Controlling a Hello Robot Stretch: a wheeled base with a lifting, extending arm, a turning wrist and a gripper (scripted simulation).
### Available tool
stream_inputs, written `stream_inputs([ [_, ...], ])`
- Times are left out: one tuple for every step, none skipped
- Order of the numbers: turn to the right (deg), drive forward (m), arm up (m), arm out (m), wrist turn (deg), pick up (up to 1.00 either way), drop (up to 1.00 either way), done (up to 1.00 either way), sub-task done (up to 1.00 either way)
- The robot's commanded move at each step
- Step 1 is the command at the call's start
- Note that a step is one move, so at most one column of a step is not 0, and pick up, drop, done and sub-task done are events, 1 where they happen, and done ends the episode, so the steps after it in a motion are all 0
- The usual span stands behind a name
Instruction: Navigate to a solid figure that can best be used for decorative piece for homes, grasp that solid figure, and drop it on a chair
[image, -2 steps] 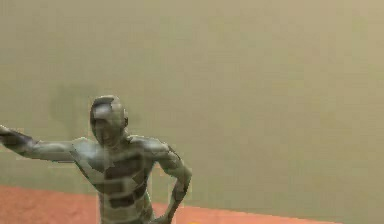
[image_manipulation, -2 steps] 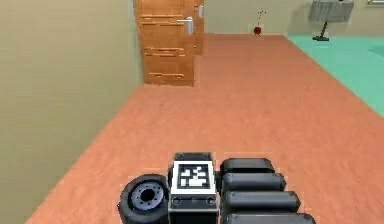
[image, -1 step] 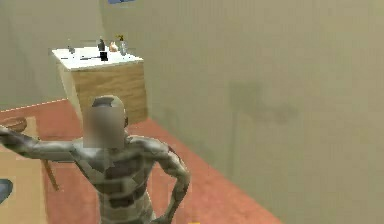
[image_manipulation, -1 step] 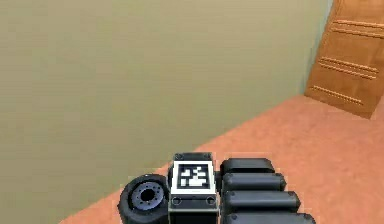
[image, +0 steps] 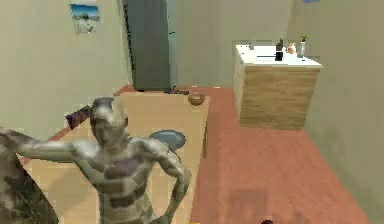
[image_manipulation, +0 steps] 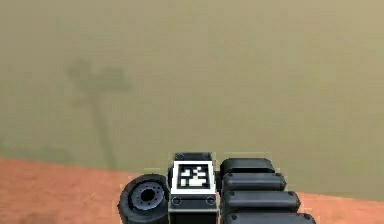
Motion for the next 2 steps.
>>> stream_inputs([
  [-45.0, 0.00, 0.00, 0.00, 0.0, 0.00, 0.00, 0.00, 0.00],
  [-24.0, 0.00, 0.00, 0.00, 0.0, 0.00, 0.00, 0.00, 0.00],
])
